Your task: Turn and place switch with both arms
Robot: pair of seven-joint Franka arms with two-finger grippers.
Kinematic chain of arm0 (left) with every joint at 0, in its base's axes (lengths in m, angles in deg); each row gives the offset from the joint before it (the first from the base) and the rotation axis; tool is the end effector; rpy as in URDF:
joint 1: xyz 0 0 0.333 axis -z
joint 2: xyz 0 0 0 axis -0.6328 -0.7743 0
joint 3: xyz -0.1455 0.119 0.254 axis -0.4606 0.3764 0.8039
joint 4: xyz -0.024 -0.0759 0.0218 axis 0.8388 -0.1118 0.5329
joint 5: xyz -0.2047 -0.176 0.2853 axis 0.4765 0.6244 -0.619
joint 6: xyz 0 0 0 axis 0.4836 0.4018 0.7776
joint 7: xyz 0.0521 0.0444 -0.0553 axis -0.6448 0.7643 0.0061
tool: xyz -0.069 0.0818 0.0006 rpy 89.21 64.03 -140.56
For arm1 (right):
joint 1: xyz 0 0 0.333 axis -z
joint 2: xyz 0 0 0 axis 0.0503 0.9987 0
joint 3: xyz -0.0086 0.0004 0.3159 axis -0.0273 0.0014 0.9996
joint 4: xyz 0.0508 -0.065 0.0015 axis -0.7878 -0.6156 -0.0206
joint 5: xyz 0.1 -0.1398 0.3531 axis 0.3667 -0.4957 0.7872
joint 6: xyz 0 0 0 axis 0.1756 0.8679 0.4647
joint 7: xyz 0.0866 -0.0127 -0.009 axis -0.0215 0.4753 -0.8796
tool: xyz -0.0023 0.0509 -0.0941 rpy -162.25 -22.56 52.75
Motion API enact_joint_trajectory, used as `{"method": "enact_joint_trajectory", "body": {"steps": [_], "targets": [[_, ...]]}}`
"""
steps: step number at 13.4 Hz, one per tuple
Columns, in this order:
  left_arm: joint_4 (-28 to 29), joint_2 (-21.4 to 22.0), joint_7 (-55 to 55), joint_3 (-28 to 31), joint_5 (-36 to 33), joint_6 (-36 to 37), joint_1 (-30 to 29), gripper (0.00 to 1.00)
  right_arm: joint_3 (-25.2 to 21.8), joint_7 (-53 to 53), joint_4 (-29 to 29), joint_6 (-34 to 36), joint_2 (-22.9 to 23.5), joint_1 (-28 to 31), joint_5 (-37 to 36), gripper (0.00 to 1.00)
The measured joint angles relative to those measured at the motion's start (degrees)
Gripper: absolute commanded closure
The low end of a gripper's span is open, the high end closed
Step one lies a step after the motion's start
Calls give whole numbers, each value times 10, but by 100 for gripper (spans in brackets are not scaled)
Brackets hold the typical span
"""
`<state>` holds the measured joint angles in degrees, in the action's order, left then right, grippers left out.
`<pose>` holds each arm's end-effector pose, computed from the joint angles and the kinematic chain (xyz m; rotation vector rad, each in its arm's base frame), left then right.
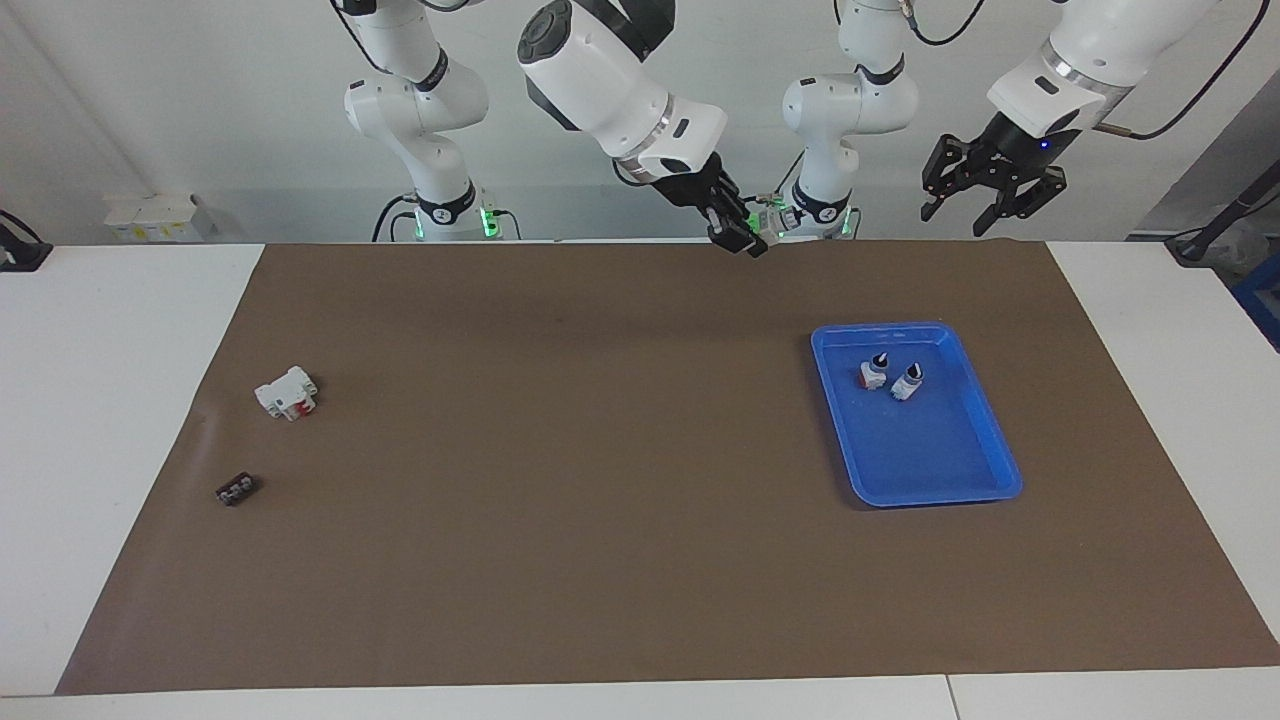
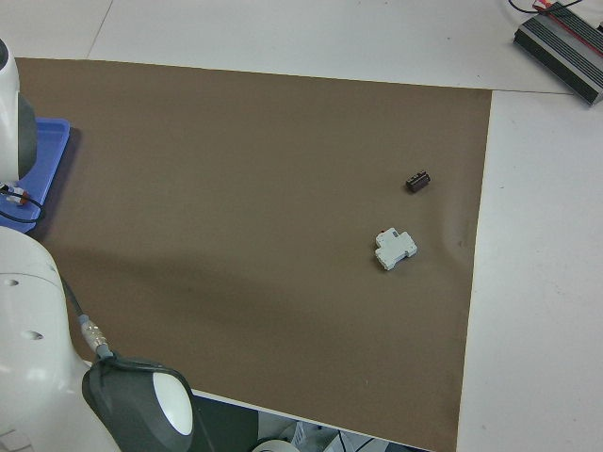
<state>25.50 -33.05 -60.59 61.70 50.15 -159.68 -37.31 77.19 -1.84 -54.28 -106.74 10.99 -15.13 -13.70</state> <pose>0.5124 -0.0584 0.6698 2.8932 -0.5615 -0.0717 0.4968 0.4142 0.5840 -1.7699 -1.8422 -0.7496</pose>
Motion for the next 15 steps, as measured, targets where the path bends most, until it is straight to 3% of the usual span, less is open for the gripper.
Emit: {"method": "enact_joint_trajectory", "body": {"steps": [1, 2, 8, 15], "targets": [[2, 0, 21, -1, 18, -2, 0, 55, 0, 0, 0, 0, 0, -1, 0, 100], [7, 1, 44, -2, 48, -9, 0, 76, 0, 0, 0, 0, 0, -2, 0, 100], [102, 29, 173, -2, 239, -84, 0, 74, 0, 0, 0, 0, 0, -2, 0, 100], [155, 41, 261, -6, 379, -93, 2, 74, 0, 0, 0, 0, 0, -2, 0, 100]]}}
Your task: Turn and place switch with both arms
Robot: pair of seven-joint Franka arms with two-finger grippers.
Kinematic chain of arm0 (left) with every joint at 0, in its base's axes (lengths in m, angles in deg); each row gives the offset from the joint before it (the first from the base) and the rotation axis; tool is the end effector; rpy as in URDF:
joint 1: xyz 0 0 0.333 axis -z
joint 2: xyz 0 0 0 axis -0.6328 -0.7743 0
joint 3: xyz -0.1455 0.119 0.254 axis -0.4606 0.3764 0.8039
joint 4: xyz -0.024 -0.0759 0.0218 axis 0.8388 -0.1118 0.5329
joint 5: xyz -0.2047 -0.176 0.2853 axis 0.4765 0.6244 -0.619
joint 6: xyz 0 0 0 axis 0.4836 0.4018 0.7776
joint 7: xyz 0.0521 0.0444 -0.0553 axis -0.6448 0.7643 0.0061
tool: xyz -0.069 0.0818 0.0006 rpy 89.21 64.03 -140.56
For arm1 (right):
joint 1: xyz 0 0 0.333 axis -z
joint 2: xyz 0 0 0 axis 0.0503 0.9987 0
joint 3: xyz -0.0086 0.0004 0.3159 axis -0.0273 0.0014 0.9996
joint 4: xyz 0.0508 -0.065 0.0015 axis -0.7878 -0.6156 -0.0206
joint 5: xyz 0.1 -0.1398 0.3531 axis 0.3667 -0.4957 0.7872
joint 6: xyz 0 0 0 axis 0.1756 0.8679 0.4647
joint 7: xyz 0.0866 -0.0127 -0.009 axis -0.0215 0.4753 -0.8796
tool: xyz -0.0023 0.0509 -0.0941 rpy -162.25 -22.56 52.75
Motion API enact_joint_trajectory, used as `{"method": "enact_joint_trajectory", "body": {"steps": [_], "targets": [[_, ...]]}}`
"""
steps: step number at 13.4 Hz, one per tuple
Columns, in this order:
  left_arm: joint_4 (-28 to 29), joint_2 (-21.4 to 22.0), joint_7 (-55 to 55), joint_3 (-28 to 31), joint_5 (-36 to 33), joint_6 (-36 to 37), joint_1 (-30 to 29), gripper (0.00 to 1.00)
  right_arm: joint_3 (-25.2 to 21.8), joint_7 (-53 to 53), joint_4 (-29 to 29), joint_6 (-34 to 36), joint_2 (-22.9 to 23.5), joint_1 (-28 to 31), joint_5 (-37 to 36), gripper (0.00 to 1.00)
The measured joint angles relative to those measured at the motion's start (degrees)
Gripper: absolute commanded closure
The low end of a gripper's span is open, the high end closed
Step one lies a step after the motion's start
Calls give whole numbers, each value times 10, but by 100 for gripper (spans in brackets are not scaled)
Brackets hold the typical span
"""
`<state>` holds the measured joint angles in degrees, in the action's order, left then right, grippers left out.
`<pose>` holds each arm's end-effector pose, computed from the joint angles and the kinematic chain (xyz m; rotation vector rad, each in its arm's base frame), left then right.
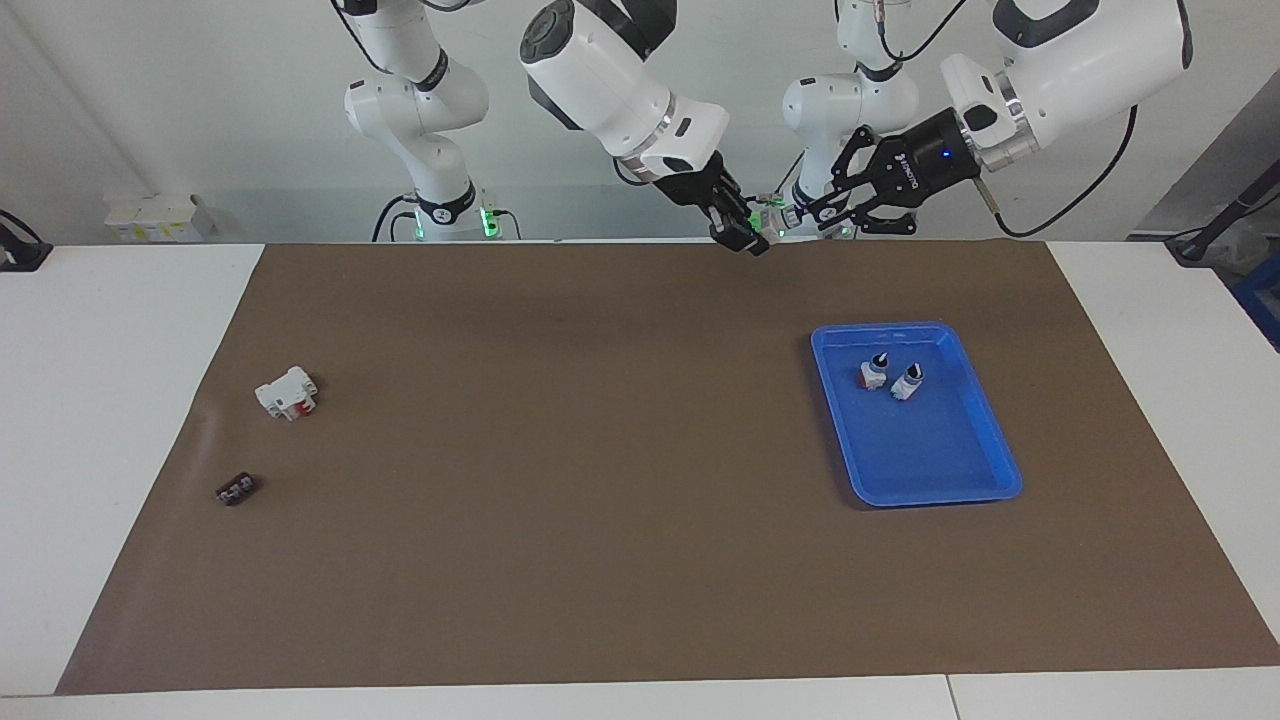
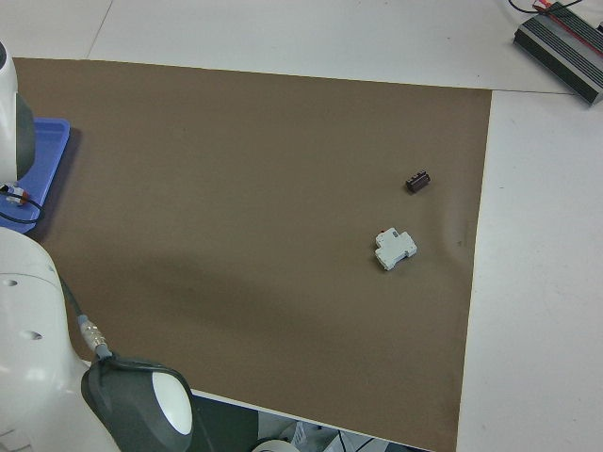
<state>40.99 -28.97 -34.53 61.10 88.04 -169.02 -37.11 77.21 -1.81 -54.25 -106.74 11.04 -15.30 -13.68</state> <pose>0.5007 -0.1249 0.6292 2.1189 -0.8917 0.2213 0.4957 0.4159 0.5838 -1.7667 -1.8433 -0.7479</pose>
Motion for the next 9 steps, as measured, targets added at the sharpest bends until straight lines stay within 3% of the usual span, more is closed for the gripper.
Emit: {"method": "enact_joint_trajectory", "body": {"steps": [9], "targets": [[13, 1, 13, 1, 22, 4, 0, 76, 0, 0, 0, -1, 0, 0, 0, 100]]}}
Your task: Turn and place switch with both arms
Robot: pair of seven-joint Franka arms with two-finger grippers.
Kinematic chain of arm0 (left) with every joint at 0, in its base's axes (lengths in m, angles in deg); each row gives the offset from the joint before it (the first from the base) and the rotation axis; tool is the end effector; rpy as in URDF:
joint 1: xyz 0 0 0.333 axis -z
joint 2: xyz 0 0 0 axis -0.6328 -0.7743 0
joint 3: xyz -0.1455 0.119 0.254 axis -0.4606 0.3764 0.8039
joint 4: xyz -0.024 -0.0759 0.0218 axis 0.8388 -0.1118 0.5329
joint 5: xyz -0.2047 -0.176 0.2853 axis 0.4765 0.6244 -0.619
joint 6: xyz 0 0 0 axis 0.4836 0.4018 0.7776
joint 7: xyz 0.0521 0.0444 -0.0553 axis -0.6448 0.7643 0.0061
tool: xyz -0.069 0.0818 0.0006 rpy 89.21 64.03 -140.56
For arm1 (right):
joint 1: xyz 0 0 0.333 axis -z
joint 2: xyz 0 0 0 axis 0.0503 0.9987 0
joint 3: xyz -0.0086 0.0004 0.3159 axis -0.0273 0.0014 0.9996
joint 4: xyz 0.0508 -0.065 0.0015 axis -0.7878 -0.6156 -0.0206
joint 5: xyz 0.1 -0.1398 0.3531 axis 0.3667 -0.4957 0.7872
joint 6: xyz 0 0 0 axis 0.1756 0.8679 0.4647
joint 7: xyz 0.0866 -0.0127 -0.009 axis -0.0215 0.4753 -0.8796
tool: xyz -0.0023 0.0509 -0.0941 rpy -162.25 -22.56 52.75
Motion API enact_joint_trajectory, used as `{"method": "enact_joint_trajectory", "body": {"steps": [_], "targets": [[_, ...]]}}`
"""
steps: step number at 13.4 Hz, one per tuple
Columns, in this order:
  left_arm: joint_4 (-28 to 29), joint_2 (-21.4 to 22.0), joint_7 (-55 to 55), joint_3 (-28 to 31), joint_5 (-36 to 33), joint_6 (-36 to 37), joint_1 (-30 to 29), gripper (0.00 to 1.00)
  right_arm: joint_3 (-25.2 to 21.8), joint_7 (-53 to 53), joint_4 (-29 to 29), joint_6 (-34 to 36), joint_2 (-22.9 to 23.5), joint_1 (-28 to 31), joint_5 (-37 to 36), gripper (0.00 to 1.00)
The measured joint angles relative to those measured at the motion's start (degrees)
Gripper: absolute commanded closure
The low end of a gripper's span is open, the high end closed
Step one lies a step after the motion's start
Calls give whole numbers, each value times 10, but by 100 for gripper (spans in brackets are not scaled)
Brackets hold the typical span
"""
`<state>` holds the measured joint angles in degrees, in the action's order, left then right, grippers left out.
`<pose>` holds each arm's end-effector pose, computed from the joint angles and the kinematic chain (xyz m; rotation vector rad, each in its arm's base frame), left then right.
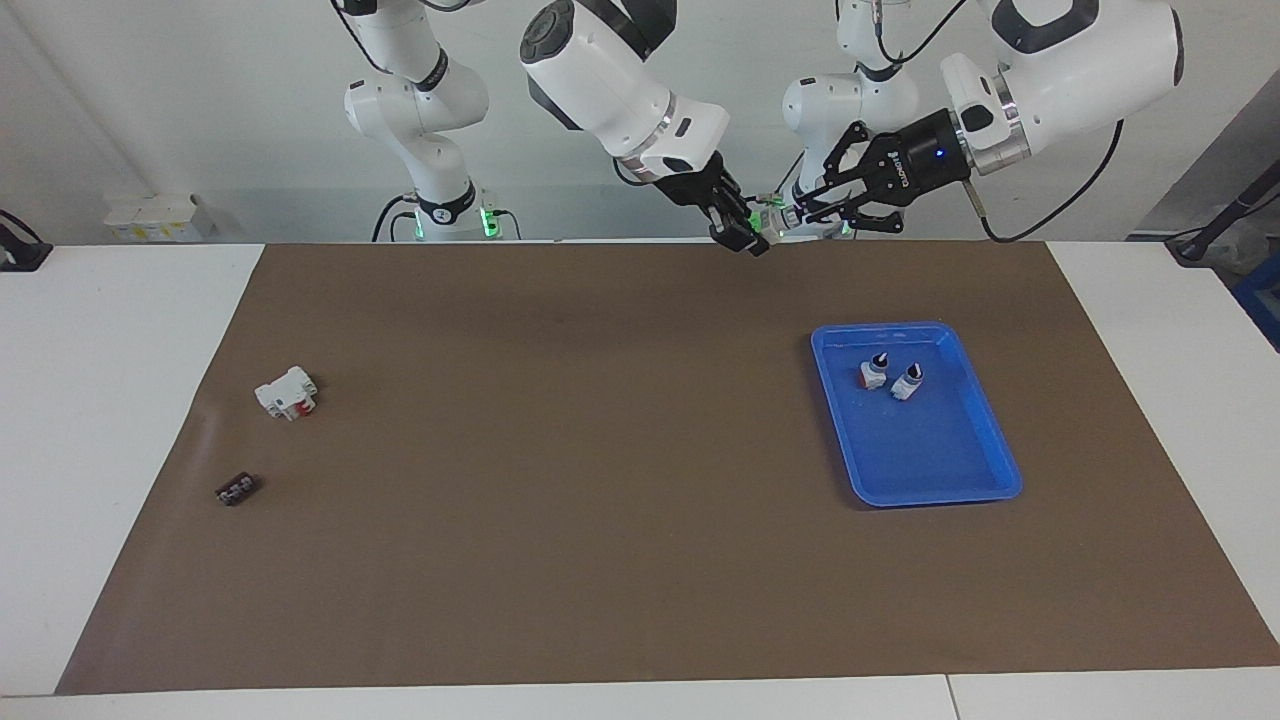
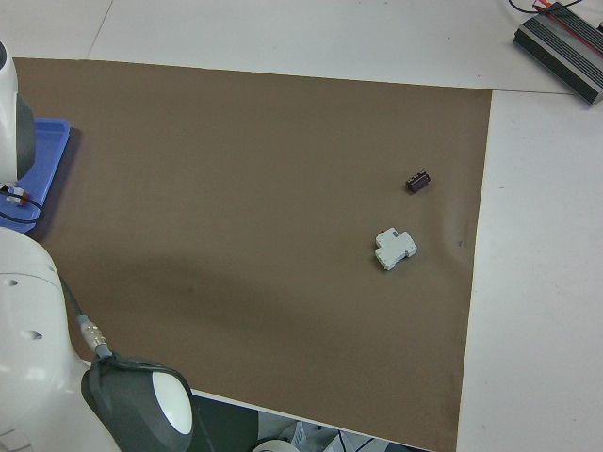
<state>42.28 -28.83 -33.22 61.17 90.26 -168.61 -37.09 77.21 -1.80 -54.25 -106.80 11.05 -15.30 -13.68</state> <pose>0.4986 -0.1274 0.6228 2.0734 -0.8902 0.2182 0.4958 0.4159 0.5838 -1.7672 -1.8427 -0.7489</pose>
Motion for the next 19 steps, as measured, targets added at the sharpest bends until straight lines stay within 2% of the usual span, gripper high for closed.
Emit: {"method": "enact_joint_trajectory", "body": {"steps": [6, 14, 15, 17, 19], "targets": [[16, 8, 1, 0, 10, -1, 1, 79, 0, 1, 0, 0, 0, 0, 0, 100], [21, 10, 1, -1, 29, -32, 4, 78, -1, 1, 0, -1, 0, 0, 0, 100], [22, 10, 1, -1, 29, -35, 4, 80, -1, 1, 0, -1, 1, 0, 0, 100], [26, 13, 1, -1, 29, -39, 4, 100, -1, 1, 0, -1, 1, 0, 0, 100], [29, 15, -5, -1, 30, -39, 4, 100, -2, 1, 0, -1, 1, 1, 0, 100]]}}
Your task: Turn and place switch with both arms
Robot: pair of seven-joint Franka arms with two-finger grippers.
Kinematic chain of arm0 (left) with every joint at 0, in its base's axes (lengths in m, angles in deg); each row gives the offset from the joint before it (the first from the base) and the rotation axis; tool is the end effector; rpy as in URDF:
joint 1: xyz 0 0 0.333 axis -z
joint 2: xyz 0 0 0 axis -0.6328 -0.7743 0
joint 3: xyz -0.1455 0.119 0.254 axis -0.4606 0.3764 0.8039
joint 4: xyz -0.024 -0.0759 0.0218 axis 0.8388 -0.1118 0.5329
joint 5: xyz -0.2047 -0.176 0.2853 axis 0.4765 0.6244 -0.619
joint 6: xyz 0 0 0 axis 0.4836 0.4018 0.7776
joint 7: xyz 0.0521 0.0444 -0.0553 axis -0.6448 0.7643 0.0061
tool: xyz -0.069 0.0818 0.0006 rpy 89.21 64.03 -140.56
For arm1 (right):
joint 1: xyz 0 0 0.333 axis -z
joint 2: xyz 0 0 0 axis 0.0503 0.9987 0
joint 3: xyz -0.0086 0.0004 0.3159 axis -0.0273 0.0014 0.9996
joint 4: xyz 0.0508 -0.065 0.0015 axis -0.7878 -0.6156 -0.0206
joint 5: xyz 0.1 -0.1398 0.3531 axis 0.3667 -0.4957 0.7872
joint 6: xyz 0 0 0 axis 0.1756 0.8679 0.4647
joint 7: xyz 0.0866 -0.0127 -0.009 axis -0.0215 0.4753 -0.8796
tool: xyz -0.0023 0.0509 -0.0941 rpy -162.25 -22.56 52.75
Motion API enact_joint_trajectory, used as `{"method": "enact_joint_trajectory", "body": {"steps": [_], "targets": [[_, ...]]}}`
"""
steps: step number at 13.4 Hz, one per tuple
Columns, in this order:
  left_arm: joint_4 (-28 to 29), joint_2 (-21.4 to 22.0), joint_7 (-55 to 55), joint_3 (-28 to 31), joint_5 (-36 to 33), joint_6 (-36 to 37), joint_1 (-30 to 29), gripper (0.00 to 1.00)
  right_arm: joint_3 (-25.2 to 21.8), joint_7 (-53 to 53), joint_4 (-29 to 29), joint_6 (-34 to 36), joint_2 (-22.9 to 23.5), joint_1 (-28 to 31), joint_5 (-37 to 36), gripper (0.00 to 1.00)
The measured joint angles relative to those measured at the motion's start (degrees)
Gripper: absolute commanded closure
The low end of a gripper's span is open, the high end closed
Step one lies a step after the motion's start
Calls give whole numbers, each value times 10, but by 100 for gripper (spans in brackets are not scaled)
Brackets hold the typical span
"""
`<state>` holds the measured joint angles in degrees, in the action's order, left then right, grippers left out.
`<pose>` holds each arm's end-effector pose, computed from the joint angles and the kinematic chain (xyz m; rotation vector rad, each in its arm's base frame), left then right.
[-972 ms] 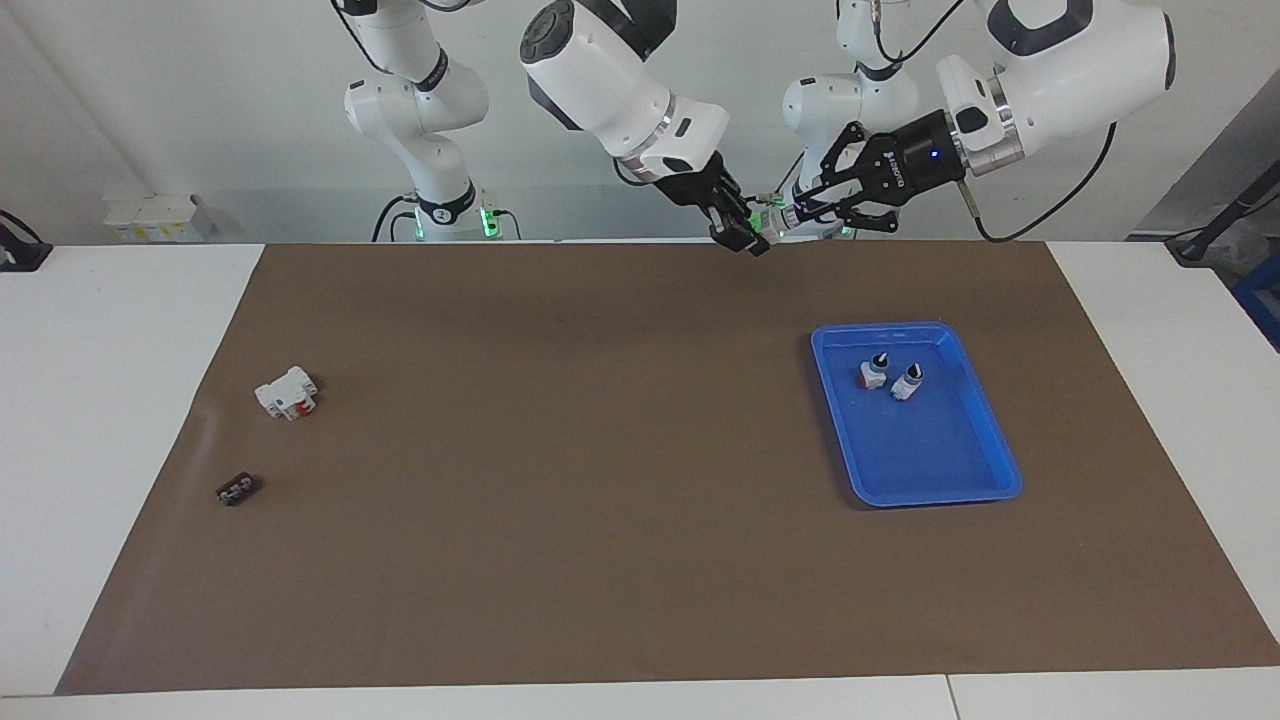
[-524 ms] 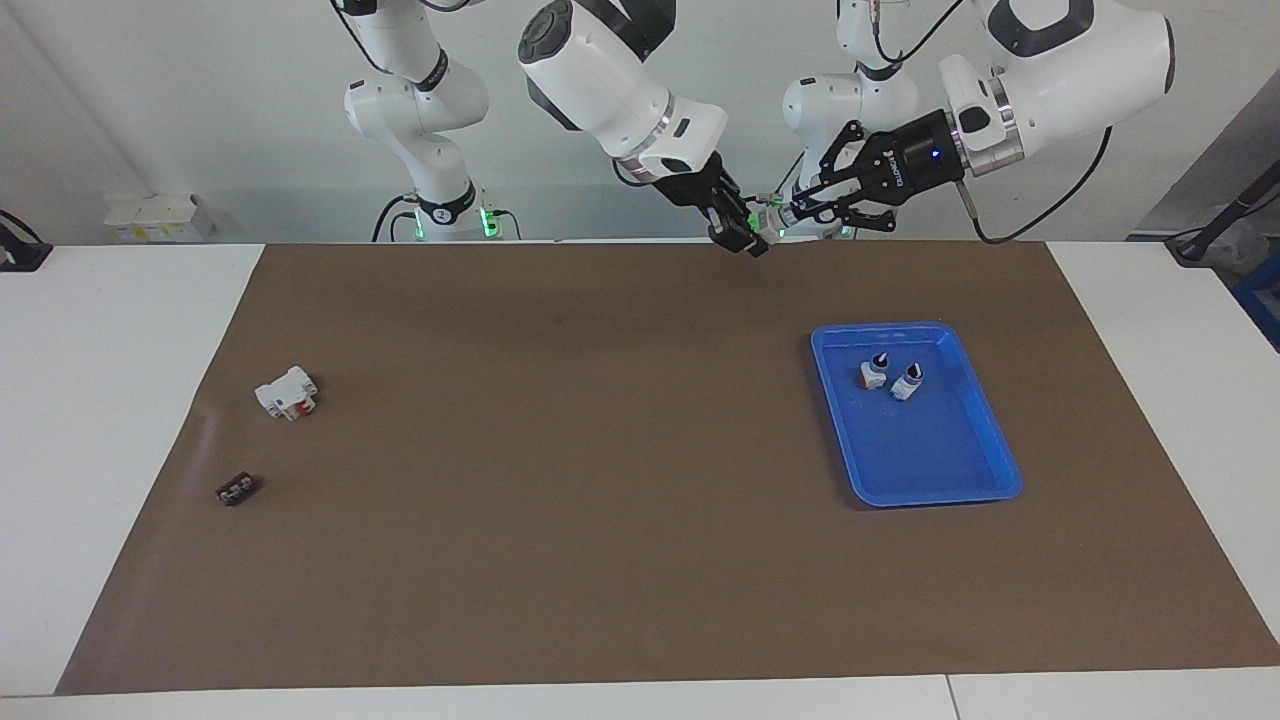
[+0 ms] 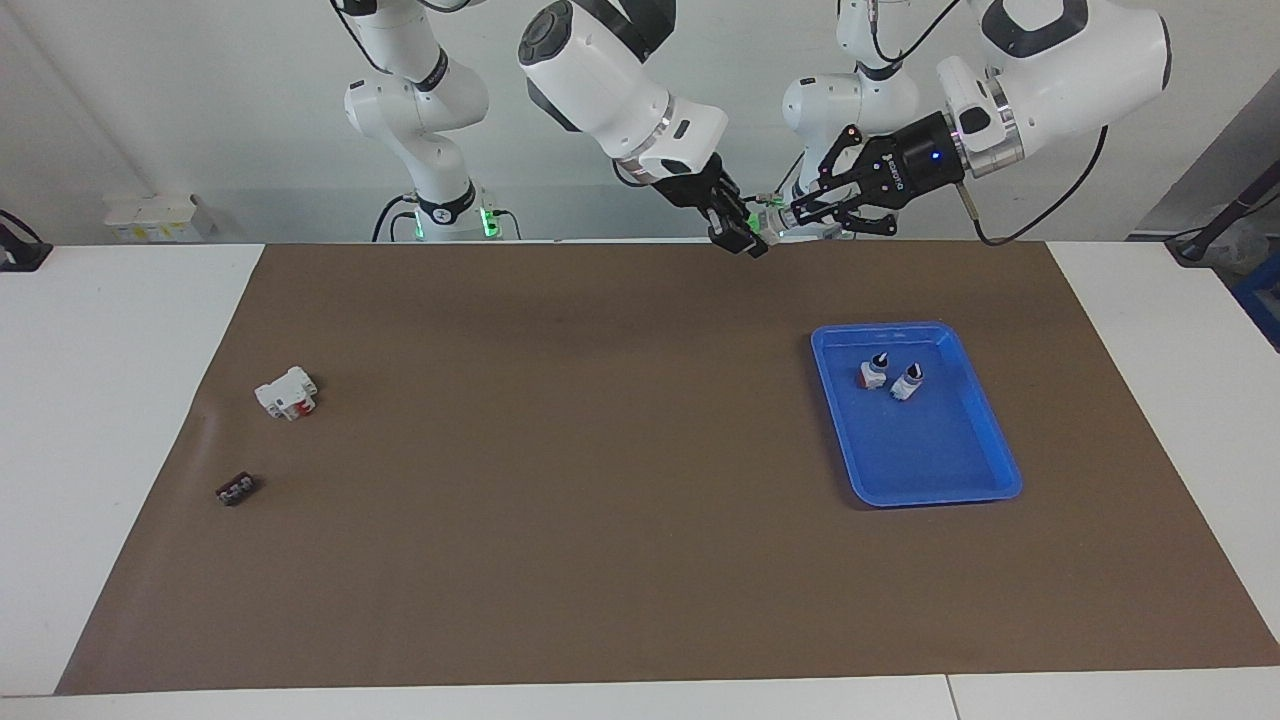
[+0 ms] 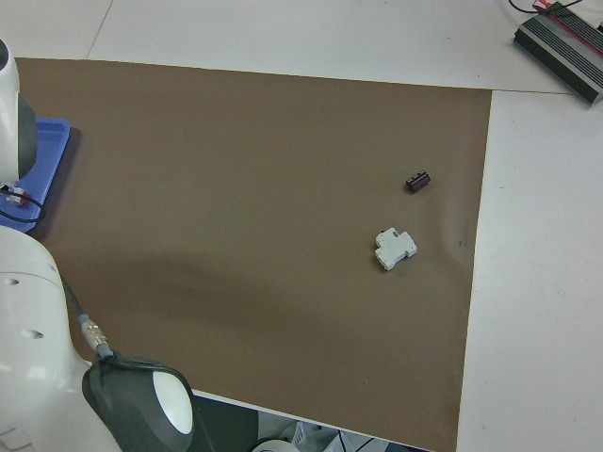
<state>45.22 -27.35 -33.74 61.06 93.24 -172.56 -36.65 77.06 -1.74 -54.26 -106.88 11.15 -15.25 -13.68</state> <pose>0.4964 -0.1309 0.6188 2.0595 -0.8241 0.2718 0.4978 0.4144 0.5828 -1.7728 -1.8381 -0.7491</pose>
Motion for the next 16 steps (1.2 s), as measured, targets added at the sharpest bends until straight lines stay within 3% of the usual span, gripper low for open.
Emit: {"method": "enact_joint_trajectory", "body": {"steps": [5, 11, 16], "targets": [[4, 2, -101, 1, 4, -1, 0, 100, 0, 0, 0, 0, 0, 0, 0, 100], [4, 7, -371, 0, 4, -2, 0, 100, 0, 0, 0, 0, -3, 0, 0, 100], [4, 13, -534, -1, 3, -4, -1, 100, 0, 0, 0, 0, -8, 0, 0, 100]]}}
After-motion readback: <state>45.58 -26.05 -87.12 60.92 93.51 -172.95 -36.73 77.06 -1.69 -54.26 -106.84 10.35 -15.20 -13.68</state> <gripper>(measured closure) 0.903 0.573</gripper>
